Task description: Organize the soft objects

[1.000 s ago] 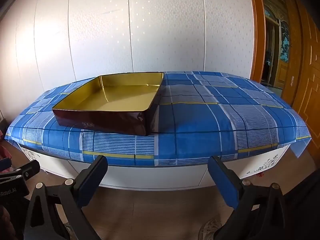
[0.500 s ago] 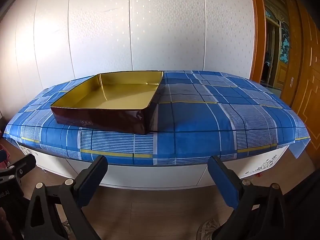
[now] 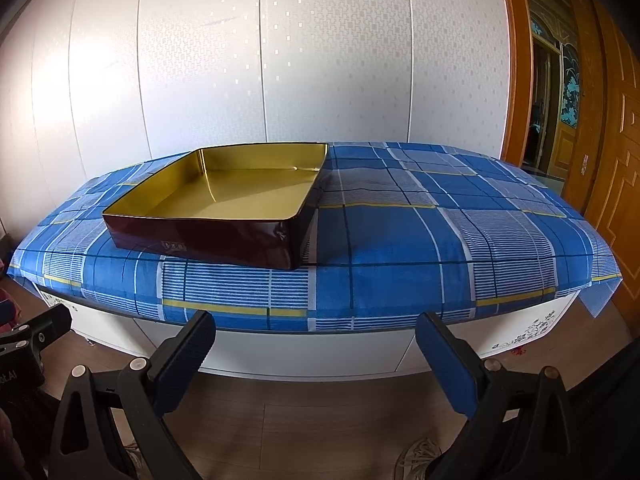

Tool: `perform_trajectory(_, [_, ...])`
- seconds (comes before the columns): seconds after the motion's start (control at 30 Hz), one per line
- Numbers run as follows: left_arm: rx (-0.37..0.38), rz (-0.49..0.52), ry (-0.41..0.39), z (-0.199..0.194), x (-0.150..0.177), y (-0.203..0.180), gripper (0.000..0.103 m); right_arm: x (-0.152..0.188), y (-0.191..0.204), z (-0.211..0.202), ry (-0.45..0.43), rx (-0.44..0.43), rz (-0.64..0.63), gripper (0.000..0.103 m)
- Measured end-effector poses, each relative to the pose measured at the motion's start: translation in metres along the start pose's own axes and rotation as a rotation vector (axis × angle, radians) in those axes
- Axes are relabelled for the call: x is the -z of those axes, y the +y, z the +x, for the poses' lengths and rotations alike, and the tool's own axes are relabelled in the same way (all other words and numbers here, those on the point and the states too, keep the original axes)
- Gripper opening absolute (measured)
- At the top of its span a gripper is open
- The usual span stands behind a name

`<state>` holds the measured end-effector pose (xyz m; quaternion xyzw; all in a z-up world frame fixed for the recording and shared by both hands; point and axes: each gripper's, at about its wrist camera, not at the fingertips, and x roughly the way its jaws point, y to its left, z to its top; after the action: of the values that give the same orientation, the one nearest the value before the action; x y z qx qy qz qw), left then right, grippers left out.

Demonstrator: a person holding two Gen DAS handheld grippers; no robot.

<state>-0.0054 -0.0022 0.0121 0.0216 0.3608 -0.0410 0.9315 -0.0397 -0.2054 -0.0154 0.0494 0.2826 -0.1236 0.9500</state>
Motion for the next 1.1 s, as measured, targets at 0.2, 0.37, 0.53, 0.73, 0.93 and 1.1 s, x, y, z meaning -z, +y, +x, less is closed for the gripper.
perform_trajectory(0.2, [0.005,-0.001,0.003,0.0005,-0.0004,0.0008,0.103,0.0001,0.0000,0.0004,0.002,0.000,-0.002,0.102])
perform_trajectory(0.37, [0.006,-0.011,0.004,0.0012,-0.0004,0.0022,0.103,0.0010,0.0006,0.0010,0.003,-0.002,-0.005,0.102])
perform_trajectory(0.53, [0.007,-0.010,0.007,0.0021,-0.0003,0.0020,0.103,0.0013,0.0020,0.0011,0.003,-0.004,-0.010,0.102])
perform_trajectory(0.73, [0.009,-0.013,0.013,0.0043,-0.0012,0.0023,0.103,0.0008,0.0014,0.0013,0.002,-0.005,-0.006,0.102])
perform_trajectory(0.93, [0.013,-0.014,0.012,0.0045,-0.0006,0.0026,0.103,0.0008,0.0020,0.0011,0.002,-0.008,-0.007,0.102])
perform_trajectory(1.1, [0.016,-0.020,0.019,0.0062,-0.0006,0.0031,0.103,0.0013,0.0028,0.0013,0.003,-0.013,-0.010,0.102])
